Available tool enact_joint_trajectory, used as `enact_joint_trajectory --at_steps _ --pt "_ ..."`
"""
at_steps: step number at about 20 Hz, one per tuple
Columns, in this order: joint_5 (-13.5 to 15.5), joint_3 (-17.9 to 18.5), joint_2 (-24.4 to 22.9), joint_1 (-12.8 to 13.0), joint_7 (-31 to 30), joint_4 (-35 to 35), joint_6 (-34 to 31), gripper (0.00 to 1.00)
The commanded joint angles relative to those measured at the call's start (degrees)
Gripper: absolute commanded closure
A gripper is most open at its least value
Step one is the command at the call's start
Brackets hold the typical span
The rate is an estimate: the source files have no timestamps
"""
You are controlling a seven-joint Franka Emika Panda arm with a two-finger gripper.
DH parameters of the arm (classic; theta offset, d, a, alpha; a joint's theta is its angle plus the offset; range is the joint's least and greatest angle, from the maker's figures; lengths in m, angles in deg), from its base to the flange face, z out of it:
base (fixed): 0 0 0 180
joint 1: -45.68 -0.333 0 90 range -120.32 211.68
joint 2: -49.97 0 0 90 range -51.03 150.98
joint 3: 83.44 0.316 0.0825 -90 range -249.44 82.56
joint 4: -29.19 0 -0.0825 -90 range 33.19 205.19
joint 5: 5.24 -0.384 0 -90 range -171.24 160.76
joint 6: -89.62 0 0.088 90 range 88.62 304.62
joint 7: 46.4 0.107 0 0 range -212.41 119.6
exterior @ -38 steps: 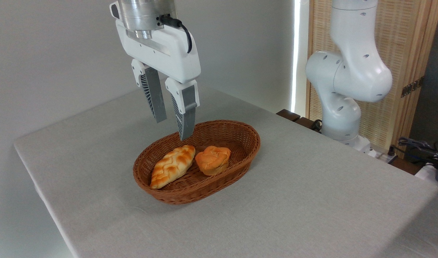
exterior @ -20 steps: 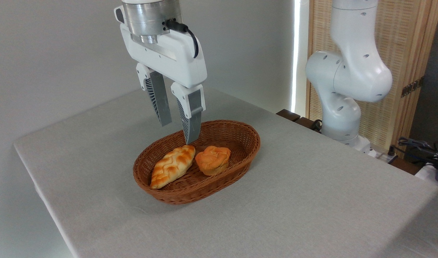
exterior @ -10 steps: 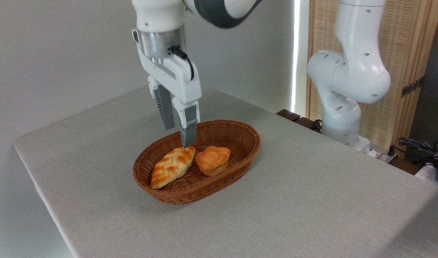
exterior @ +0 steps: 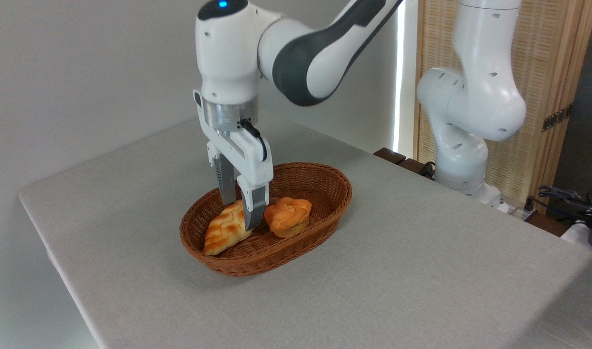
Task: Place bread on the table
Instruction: 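Descend into the basket and close the gripper on the braided bread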
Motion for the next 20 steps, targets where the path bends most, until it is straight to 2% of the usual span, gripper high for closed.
enact_joint_trajectory --at_steps 1,2,5,8,9,10,14,20 --pt "0.70 0.63 0.02 1.50 0.08 4.04 6.12 0.00" --pt "0.70 0.72 0.55 2.46 0.00 4.57 7.79 0.00" --pt "0.70 0.72 0.99 2.64 0.00 4.92 9.22 0.02" --pt "0.70 0.72 1.26 2.64 0.26 4.92 9.30 0.53" --pt "0.79 0.72 1.34 2.64 0.26 4.92 9.30 0.66" --pt "0.70 0.72 1.35 2.64 0.26 4.92 9.30 0.72" --pt "0.70 0.81 1.52 2.64 0.26 4.92 9.22 0.79" --pt "0.96 1.42 1.26 2.64 0.17 4.13 9.22 0.80"
